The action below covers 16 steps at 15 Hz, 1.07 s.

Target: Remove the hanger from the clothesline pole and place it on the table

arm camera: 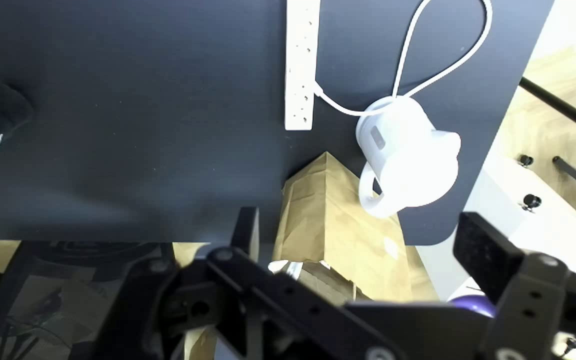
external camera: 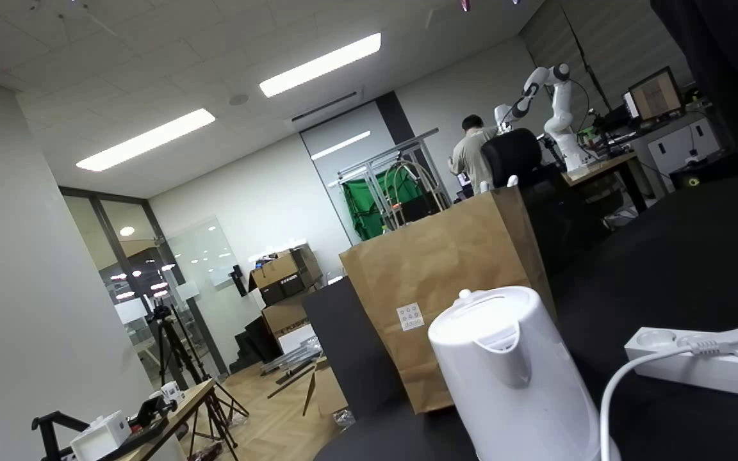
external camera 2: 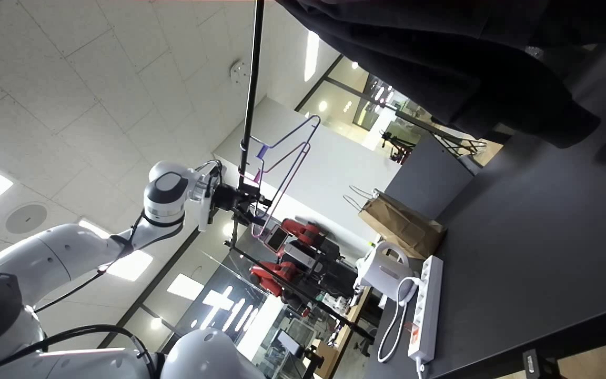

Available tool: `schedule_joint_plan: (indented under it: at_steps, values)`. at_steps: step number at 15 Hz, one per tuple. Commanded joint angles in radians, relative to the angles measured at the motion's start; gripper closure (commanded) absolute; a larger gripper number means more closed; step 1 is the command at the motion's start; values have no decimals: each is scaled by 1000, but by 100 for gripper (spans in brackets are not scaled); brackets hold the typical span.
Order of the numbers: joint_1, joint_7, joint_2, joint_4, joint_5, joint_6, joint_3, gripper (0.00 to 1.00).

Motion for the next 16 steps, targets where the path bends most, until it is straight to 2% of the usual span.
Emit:
schedule_joint_plan:
  at_steps: [1, 5, 9, 16]
  values:
    - [6, 6, -23, 12, -13, 49, 13, 0]
    - [-9, 30, -53, -2, -45, 164, 32, 0]
    - [-34, 64, -88, -43, -74, 357, 45, 0]
    - [-163, 212, -65, -85, -137, 641, 82, 0]
